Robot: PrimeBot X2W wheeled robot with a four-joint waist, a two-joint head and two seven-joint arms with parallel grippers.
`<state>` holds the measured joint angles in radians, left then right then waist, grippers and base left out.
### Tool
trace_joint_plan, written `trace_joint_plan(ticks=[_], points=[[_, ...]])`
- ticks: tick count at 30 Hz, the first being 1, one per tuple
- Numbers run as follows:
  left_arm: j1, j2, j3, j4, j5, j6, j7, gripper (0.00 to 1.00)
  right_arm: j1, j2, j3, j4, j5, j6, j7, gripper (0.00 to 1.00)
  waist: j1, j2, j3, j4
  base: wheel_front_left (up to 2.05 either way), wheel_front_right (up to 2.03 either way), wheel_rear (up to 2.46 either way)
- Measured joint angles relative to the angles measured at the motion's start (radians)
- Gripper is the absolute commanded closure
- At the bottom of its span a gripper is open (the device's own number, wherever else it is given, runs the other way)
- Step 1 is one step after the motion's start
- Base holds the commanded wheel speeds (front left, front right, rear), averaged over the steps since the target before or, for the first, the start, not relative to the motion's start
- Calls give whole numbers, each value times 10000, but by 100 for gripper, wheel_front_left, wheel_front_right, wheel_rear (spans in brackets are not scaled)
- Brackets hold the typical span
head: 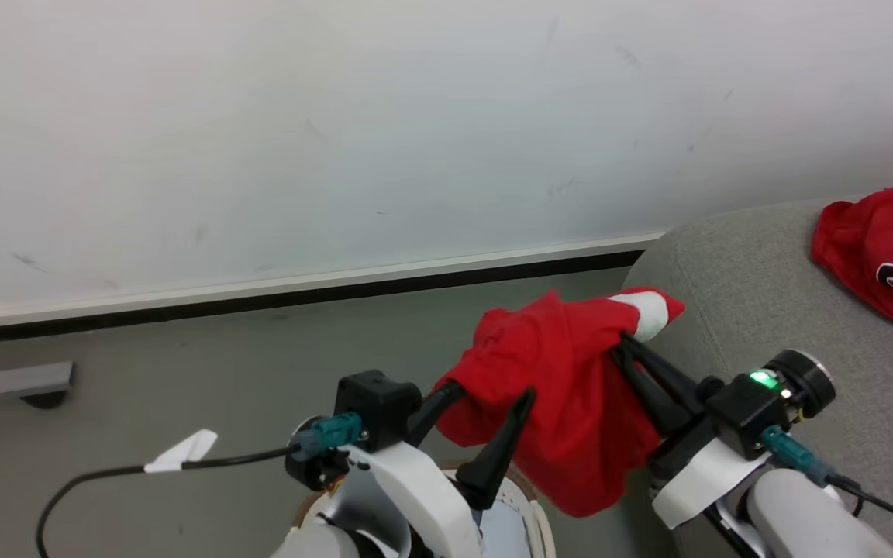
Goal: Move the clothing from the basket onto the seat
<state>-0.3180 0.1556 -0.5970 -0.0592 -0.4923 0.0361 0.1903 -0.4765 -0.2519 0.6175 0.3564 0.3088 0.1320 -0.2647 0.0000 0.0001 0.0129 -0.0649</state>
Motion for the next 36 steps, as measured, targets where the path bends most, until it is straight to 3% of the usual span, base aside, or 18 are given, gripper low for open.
trace_joint_plan(ticks=[12, 28, 36], points=[[100, -56, -339, 441, 476, 15, -662, 0, 36, -631, -1465, -748, -176, 0, 0, 100, 0, 0, 249, -597, 0, 0, 0], [-255, -119, -623, 1093, 895, -169, -1492, 0, 418, -846, -2615, -1212, -357, -2, -2, 100, 0, 0, 710, -2364, 0, 0, 0], [-569, -165, -886, 1202, 980, -326, -1536, 0, 501, -738, -3164, -1450, -481, 0, 0, 100, 1, 0, 1263, -2907, 0, 0, 0]])
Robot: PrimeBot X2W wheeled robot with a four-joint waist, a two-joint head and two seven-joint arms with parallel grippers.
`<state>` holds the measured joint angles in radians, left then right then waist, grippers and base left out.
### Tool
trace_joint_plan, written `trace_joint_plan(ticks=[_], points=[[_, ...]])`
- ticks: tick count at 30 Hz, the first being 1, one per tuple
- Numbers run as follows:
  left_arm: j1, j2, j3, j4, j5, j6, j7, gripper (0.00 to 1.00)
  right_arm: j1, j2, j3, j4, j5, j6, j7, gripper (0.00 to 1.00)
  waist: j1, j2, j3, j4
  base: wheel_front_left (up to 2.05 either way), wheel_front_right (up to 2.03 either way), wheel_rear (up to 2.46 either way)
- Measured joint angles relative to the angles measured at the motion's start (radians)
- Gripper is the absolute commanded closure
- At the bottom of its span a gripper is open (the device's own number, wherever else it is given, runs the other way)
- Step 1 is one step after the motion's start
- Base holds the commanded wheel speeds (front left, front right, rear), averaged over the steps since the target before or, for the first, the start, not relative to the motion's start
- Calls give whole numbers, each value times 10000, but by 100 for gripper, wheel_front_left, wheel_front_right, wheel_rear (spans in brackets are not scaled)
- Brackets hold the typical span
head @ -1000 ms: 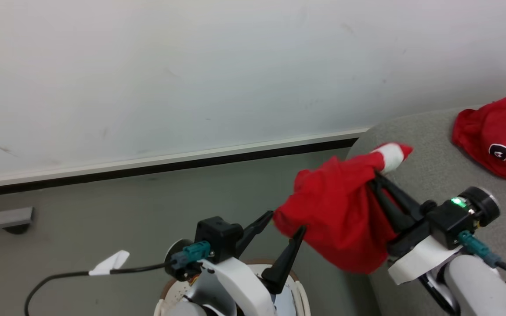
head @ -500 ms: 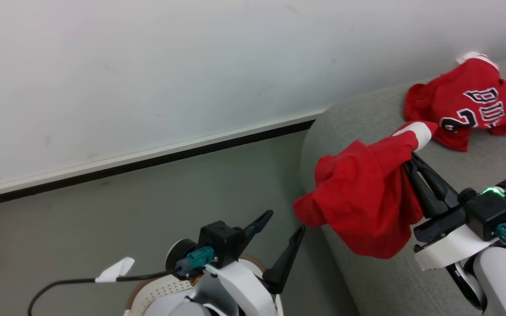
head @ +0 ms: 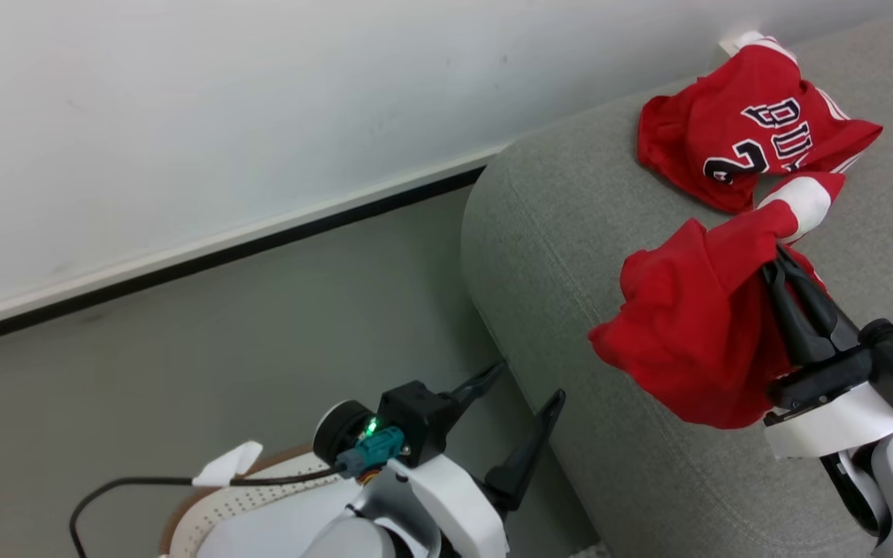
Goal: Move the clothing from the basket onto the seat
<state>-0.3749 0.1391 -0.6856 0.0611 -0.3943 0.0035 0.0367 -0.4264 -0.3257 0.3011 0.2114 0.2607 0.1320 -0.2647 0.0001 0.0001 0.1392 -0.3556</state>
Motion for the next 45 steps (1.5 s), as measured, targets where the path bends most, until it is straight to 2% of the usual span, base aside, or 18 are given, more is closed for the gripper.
trace_joint_plan(ticks=[8, 11, 15, 21, 29, 33, 37, 41, 45], points=[[-945, 15, -155, -153, 297, -251, 163, 0, -138, 397, -1317, -209, 94, 0, 0, 100, 0, 0, 967, 46, 0, 0, 0], [-1514, 40, -157, -303, 453, -382, 268, 0, -789, 541, -2096, -157, 261, 0, 0, 100, 0, 0, 1541, 160, 0, 0, 0], [-2306, -15, -198, -458, 675, -560, 291, 0, -1899, 426, -3172, 201, 207, 0, -2, 100, 1, 0, 2434, 374, 0, 0, 0], [-3400, -42, -364, -571, 872, -871, 247, 0, -3767, -245, -4508, 848, -224, 0, 0, 100, 2, 0, 3837, 865, 0, 0, 0], [-4329, -46, -428, -708, 941, -1012, 217, 0, -6345, -1814, -6184, 1772, -245, 0, 460, 100, 3, 0, 5281, 1695, 0, 0, 0], [-4447, -96, -428, -729, 941, -1003, 174, 0, -7045, -2443, -7085, 2489, -543, 0, 723, 100, 2, 0, 5813, 2043, 0, 0, 0], [-4445, -102, -541, -686, 941, -997, 176, 0, -7279, -2809, -8276, 3336, -1149, 0, 775, 100, 2, 0, 6216, 2323, 0, 0, 0], [-4349, -90, -539, -654, 940, -851, 132, 0, -6997, -2748, -9637, 4351, -2228, 0, 702, 100, 1, -1, 6435, 2524, 0, 0, 0], [-4111, -98, -535, -573, 888, -715, 44, 0, -6255, -2025, -11070, 5532, -3135, 0, 619, 100, 1, 0, 6483, 2658, 0, 0, 0]])
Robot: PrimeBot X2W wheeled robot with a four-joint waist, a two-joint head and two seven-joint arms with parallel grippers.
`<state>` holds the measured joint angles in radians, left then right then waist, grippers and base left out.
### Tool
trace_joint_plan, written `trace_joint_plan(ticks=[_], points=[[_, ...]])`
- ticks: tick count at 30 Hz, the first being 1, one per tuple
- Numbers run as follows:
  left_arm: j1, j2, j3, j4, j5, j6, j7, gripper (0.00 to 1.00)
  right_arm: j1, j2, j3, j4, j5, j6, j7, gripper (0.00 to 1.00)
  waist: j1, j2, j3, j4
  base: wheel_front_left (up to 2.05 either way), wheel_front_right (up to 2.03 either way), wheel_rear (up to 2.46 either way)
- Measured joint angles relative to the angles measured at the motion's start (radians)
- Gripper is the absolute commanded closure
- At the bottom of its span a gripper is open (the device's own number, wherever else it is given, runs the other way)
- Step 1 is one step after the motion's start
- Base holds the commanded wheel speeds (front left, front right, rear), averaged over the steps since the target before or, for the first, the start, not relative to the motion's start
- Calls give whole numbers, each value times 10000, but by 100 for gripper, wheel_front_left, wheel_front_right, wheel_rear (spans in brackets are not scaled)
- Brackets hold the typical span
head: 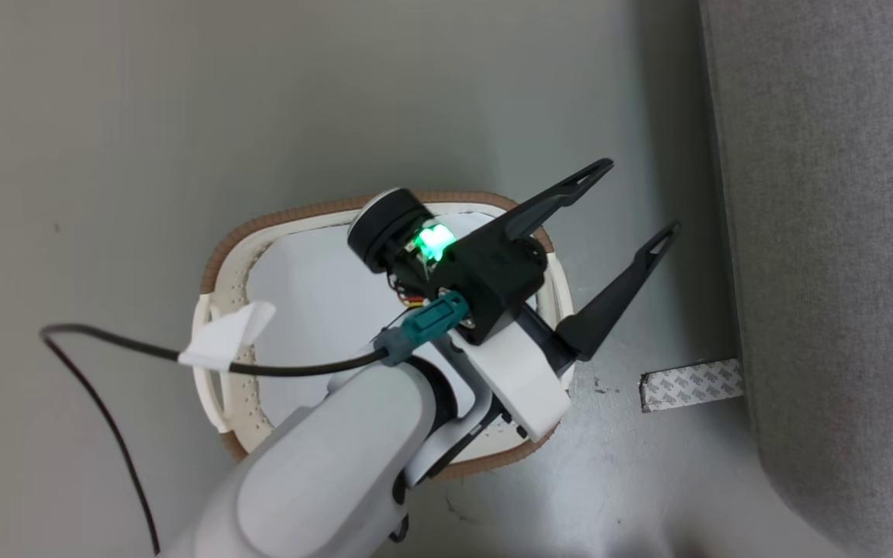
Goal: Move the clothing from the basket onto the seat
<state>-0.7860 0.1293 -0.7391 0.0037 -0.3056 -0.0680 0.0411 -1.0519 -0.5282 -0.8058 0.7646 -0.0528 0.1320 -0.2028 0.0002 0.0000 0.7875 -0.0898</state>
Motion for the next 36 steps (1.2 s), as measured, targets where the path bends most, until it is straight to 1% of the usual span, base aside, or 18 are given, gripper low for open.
trace_joint_plan(ticks=[2, 3, 4, 5, 6, 8, 11, 13, 17, 21, 25, 30, 32, 36], points=[[113, 8, 12, 48, -44, 73, -12, 0, 114, 322, -637, 387, -395, -2, -130, 100, 0, 0, -20, 53, 0, 0, 0], [168, 27, 17, 96, -61, 104, -33, 0, 149, 487, -857, 523, -552, 0, -199, 98, -1, 0, -49, 67, 0, 0, 0], [204, 48, 38, 132, -71, 161, -36, 0, 154, 639, -1083, 621, -723, 0, -284, 80, -1, 0, -80, 73, 0, 0, 0], [231, 82, 61, 148, -73, 169, -52, 0, 150, 754, -1266, 677, -853, 0, -362, 25, -1, 0, -111, 70, 0, 0, 0], [268, 109, 117, 161, -96, 201, -67, 0, 143, 861, -1379, 736, -961, 0, -391, 0, -1, -1, -151, 57, 0, 0, 0], [352, 159, 186, 180, -159, 270, -92, 0, 135, 1047, -1503, 767, -1112, 0, -476, 0, -1, 0, -265, 8, 0, 0, 0], [459, 221, 322, 255, -274, 391, -213, 0, 242, 1306, -1356, 727, -1312, 0, -556, 0, -1, 0, -528, -97, 0, 0, 0], [623, 251, 407, 368, -339, 447, -366, 0, 593, 1561, -1034, 690, -1317, 0, -587, 0, -1, -1, -766, -179, 0, 0, 0], [884, 368, 711, 692, -466, 665, -803, 0, 1589, 2132, -219, -299, -1306, 0, -598, 0, -1, -1, -1338, -355, 0, 0, 0], [1567, 477, 1055, 1122, -815, 918, -1354, 0, 3075, 2788, 794, -1482, -1323, 0, -598, 0, -3, 0, -2112, -497, 0, 0, 0], [2329, 698, 1423, 1501, -989, 1333, -1862, 0, 4262, 3097, 1716, -2408, -1068, 0, -600, 0, -3, 0, -3000, -586, 0, 0, 0], [3268, 803, 1889, 1958, -1313, 1799, -2445, 0, 5473, 3448, 2757, -3444, -573, 0, -617, 0, -5, 0, -4166, -555, 0, 0, 0], [3607, 853, 1998, 2184, -1354, 1927, -2602, 0, 5944, 3611, 3080, -3716, -466, 0, -619, 0, -5, 0, -4608, -495, 0, 0, 0], [4185, 886, 2188, 2604, -1457, 2023, -2867, 0, 6675, 4117, 3760, -4178, -441, 0, -619, 0, -6, 0, -5395, -310, 0, 0, 0]])
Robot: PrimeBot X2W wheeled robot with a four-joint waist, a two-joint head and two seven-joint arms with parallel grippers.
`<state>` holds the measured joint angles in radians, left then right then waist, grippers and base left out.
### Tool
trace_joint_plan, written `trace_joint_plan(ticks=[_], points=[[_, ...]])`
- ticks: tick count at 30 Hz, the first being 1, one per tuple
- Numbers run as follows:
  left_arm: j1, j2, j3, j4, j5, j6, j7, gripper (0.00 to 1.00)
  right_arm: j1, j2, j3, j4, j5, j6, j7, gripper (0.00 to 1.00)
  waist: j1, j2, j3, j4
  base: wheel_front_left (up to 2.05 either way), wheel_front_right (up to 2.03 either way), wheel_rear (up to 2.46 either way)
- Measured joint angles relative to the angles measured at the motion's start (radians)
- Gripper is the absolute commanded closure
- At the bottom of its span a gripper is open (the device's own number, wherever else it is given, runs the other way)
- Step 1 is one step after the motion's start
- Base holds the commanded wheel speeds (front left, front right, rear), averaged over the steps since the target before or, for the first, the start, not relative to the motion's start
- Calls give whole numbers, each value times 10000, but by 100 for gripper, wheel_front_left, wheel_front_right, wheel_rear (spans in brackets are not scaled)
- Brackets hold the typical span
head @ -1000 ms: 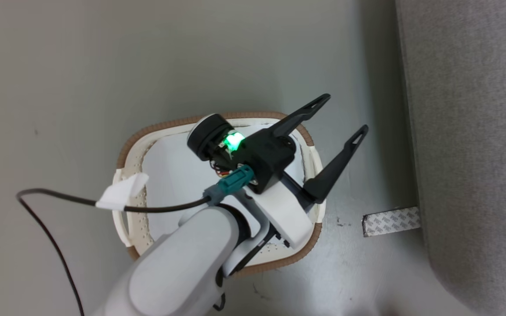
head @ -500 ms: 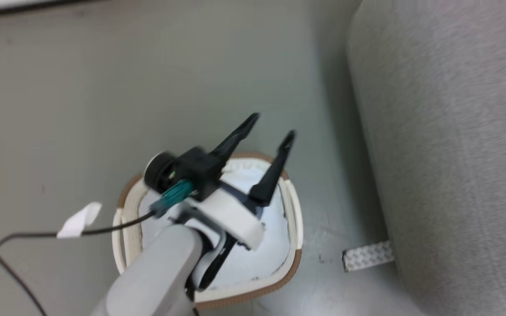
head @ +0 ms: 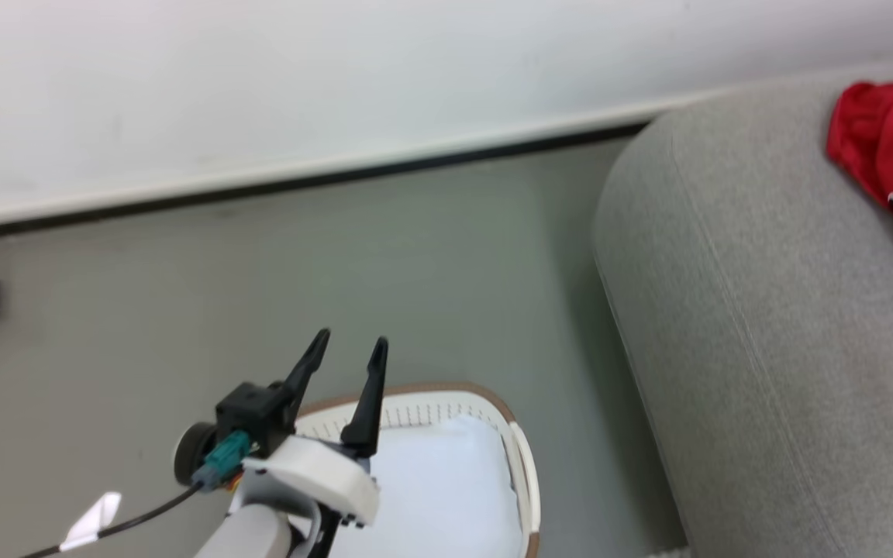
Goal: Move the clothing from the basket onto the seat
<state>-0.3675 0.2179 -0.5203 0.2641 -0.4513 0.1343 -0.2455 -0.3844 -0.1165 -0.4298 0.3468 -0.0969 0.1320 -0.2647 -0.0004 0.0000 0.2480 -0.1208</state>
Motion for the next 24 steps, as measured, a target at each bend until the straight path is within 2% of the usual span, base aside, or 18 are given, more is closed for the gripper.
trace_joint_plan(ticks=[5, 12, 14, 24], points=[[603, -8, 533, 343, 52, 121, -157, 0, 676, 391, 1012, -217, -15, 0, 0, 0, 0, 1, -784, 257, 0, 0, 0], [2115, -305, 1950, -307, 825, 151, -174, 0, 1485, 623, 2063, -265, 192, 0, 0, 0, 1, 0, -1646, 423, 0, 0, 0], [2590, -453, 2408, -464, 1060, 157, -178, 0, 1793, 650, 2414, -199, 560, 0, 0, 0, 1, 0, -1879, 435, 0, 0, 0], [3768, -1126, 3831, -803, 2140, -414, -184, 0, 2645, 671, 3517, 67, 1007, 0, 0, 0, 2, 0, -2436, 537, 0, 0, 0]])
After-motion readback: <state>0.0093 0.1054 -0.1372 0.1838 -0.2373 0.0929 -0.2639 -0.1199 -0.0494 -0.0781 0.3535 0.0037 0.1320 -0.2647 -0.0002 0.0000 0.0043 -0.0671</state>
